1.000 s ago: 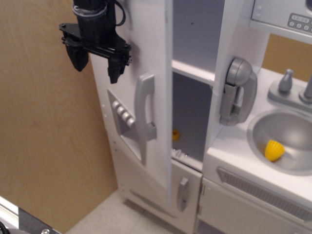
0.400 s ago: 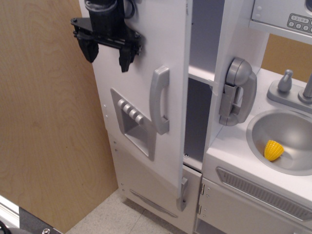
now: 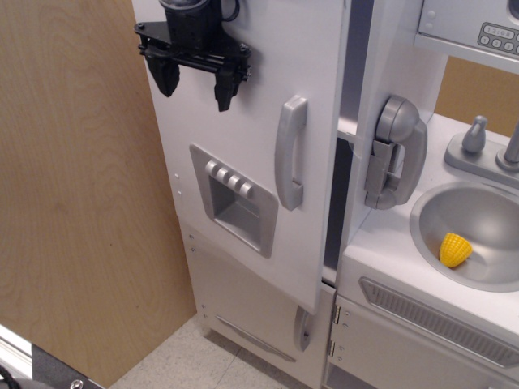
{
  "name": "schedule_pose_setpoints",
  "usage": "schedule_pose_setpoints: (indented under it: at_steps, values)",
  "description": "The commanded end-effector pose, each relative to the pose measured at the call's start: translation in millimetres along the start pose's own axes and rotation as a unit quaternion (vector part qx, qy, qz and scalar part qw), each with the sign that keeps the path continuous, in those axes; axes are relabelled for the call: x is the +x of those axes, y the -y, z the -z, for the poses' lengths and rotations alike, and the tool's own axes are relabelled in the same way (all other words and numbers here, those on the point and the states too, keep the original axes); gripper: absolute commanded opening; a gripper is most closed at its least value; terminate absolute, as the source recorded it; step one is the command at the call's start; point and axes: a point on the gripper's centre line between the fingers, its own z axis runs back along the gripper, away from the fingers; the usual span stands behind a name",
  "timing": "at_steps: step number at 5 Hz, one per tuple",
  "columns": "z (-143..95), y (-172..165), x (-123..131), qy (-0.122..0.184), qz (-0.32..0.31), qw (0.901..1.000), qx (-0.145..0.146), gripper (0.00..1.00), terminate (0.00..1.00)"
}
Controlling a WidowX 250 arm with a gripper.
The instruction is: Close fridge
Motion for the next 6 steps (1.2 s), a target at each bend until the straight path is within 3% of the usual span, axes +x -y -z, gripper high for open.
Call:
schedule_pose_setpoints:
  at_steps: [1,6]
  values:
    - [-12.7,0.2,22.8,0.027,-0.017,0.9995,-0.001,1.0,0.0]
    - [-15.5,9.3,34.0,0.04,-0.04,0.9984,-0.008,1.0,0.0]
